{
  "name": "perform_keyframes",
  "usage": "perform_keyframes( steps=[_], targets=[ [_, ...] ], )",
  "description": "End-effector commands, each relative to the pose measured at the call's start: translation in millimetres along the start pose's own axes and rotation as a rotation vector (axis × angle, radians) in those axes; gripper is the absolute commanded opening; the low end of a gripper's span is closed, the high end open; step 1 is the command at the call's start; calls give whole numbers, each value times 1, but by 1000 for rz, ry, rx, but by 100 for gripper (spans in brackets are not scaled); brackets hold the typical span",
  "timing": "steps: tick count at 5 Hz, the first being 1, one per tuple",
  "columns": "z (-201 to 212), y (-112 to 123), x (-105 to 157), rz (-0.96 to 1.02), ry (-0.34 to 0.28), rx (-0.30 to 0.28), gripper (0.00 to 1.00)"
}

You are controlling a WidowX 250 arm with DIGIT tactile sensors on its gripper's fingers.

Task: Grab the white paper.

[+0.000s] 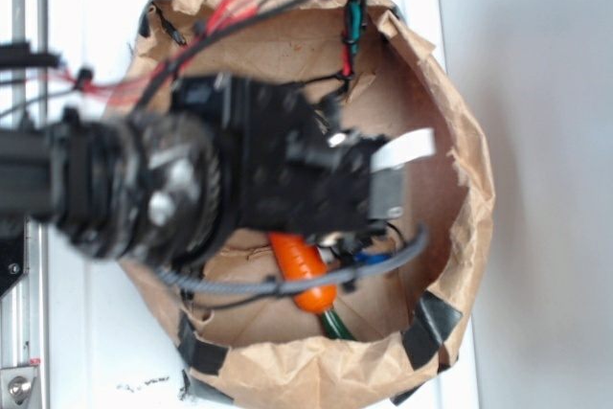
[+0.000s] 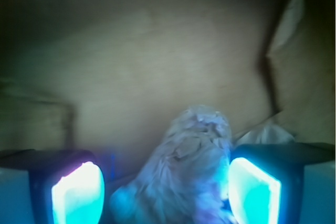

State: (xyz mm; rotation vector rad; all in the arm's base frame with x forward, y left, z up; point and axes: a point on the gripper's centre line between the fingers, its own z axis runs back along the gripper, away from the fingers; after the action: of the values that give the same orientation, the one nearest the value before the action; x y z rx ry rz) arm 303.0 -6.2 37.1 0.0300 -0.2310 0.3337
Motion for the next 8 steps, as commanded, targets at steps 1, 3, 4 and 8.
perform_keyframes(
  steps=[1,3,4,8],
  targets=[
    [-2,-5,0,34,-57,45,0],
    [14,-1,-12,32,-100,46,0],
    [49,3,-18,32,-101,-38,0],
    [142,0,-10,101,-49,-159,0]
  ],
)
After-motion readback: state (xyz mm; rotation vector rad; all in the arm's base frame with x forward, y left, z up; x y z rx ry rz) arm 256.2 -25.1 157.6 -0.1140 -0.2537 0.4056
